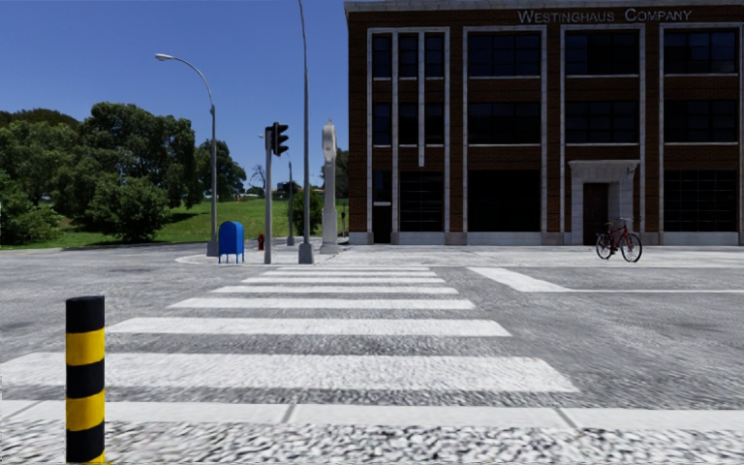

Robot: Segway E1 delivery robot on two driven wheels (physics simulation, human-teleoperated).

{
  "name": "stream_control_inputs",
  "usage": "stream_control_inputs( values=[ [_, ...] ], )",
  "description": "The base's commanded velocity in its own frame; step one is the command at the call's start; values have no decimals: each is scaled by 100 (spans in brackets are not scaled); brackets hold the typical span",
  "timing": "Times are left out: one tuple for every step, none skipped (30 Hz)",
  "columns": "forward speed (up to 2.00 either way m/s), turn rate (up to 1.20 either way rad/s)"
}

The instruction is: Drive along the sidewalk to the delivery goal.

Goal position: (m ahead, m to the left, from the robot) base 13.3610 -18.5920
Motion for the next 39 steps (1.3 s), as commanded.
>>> stream_control_inputs(
  values=[
    [200,0],
    [200,0],
    [200,0],
    [200,0],
    [200,0],
    [200,0],
    [200,0],
    [200,0],
    [200,0],
    [200,0],
    [194,0],
    [103,0],
    [102,0],
    [101,0],
    [101,0],
    [101,0],
    [101,0],
    [101,0],
    [101,0],
    [101,0],
    [101,0],
    [101,0],
    [101,0],
    [101,0],
    [101,0],
    [101,0],
    [101,0],
    [101,0],
    [101,0],
    [101,0],
    [101,0],
    [101,0],
    [101,0],
    [101,0],
    [101,0],
    [101,0],
    [101,0],
    [101,0],
    [101,0]
  ],
)
